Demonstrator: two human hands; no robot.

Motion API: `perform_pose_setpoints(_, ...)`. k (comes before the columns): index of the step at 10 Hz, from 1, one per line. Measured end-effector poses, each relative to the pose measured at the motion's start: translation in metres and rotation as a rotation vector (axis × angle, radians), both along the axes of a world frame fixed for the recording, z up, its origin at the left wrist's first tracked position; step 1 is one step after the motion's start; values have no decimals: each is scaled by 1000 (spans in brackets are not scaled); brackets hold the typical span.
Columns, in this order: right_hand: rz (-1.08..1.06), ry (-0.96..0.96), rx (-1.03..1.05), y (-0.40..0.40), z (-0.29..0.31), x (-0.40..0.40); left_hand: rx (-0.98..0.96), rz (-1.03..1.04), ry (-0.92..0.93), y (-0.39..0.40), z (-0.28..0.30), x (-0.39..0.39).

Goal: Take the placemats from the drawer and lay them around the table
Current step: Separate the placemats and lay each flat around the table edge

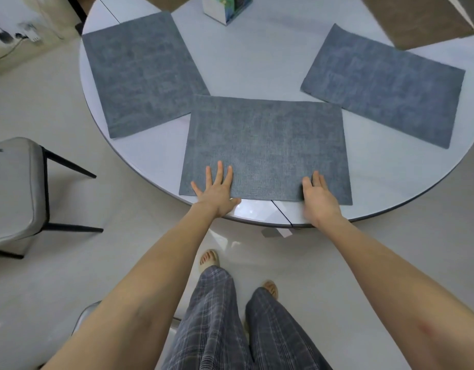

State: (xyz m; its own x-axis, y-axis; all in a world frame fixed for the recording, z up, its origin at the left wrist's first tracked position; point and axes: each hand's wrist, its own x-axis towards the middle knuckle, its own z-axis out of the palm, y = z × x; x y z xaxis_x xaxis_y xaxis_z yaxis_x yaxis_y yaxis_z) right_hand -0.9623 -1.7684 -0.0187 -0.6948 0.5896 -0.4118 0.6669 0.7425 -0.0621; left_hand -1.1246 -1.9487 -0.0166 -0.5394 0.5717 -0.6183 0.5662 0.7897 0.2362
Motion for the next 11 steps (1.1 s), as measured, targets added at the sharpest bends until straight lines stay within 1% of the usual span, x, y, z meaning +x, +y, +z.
perform_pose_setpoints(4,-44,49,-22,-4,-2,2,-2,-8,3,-1,2,0)
perform_pose_setpoints(6,-65,191,-81,-10,-4,15,-41,47,12,10,7,2)
perform_pose_setpoints(7,-79,157,17,-10,-10,26,-75,75,35,22,7,12)
perform_pose_setpoints(8,-152,63,-11,-5,-18,36,-111,77,47,27,2,22)
perform_pose_setpoints(9,-133,27,-20,-2,-20,38,-126,91,42,29,1,24)
perform_pose_setpoints(11,-177,51,-19,-19,-21,47,-123,125,40,31,5,34)
